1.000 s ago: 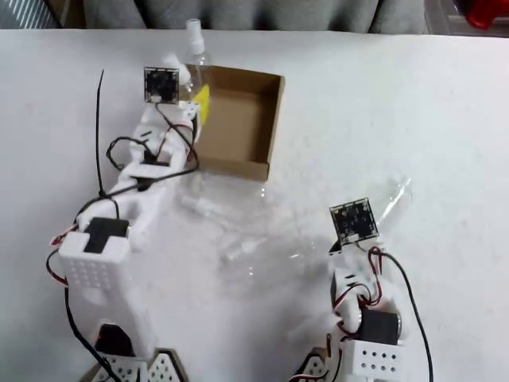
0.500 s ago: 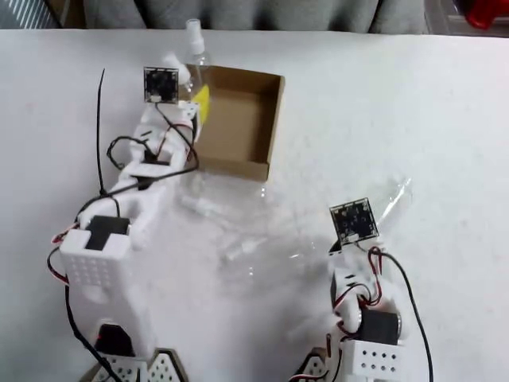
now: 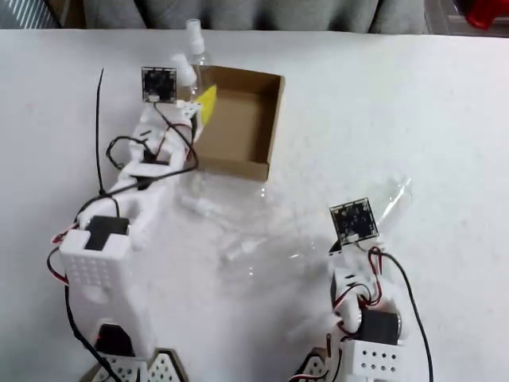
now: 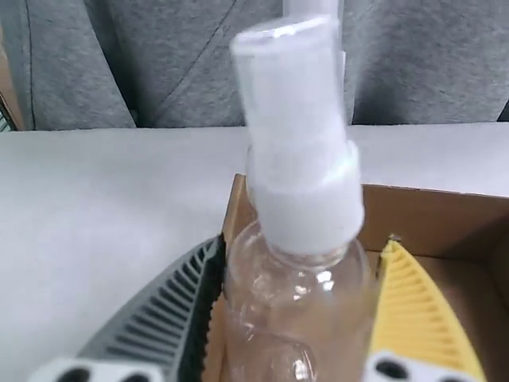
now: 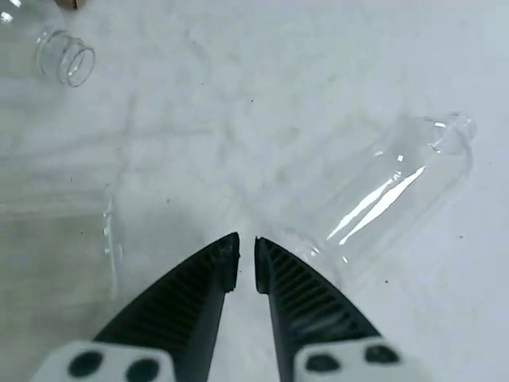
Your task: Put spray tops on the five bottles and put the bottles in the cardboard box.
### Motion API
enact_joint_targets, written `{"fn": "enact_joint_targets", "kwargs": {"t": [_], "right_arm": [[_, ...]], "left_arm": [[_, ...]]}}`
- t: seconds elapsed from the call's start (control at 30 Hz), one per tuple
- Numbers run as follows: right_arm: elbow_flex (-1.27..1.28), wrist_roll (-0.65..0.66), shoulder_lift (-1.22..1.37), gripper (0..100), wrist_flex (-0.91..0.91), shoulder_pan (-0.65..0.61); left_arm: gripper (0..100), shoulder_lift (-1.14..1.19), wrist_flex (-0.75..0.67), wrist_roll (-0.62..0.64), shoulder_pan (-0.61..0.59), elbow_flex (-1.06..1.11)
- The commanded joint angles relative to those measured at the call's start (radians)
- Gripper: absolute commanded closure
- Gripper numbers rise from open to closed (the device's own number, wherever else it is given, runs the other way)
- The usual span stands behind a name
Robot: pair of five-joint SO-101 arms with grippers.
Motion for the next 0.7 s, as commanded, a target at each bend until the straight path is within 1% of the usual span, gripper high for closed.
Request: {"fn": "enact_joint_targets", "kwargs": {"t": [0.0, 0.4, 0.47, 0.57, 0.67], "right_arm": [[0.009, 0.008, 0.007, 98.2, 0.004, -0.007], [0.009, 0.008, 0.007, 98.2, 0.004, -0.007], [0.009, 0.009, 0.007, 98.2, 0.004, -0.007], [0.009, 0.009, 0.007, 98.2, 0.004, -0.007], [0.009, 0.009, 0.007, 98.2, 0.004, -0.007]], "left_arm": [[71, -0.016, 0.020, 0.014, -0.016, -0.068], [71, -0.019, 0.021, 0.018, -0.016, -0.061], [71, -0.044, 0.021, 0.029, -0.016, -0.057], [71, -0.110, 0.023, 0.089, -0.016, -0.023], [71, -0.176, 0.023, 0.087, -0.010, 0.021]]}}
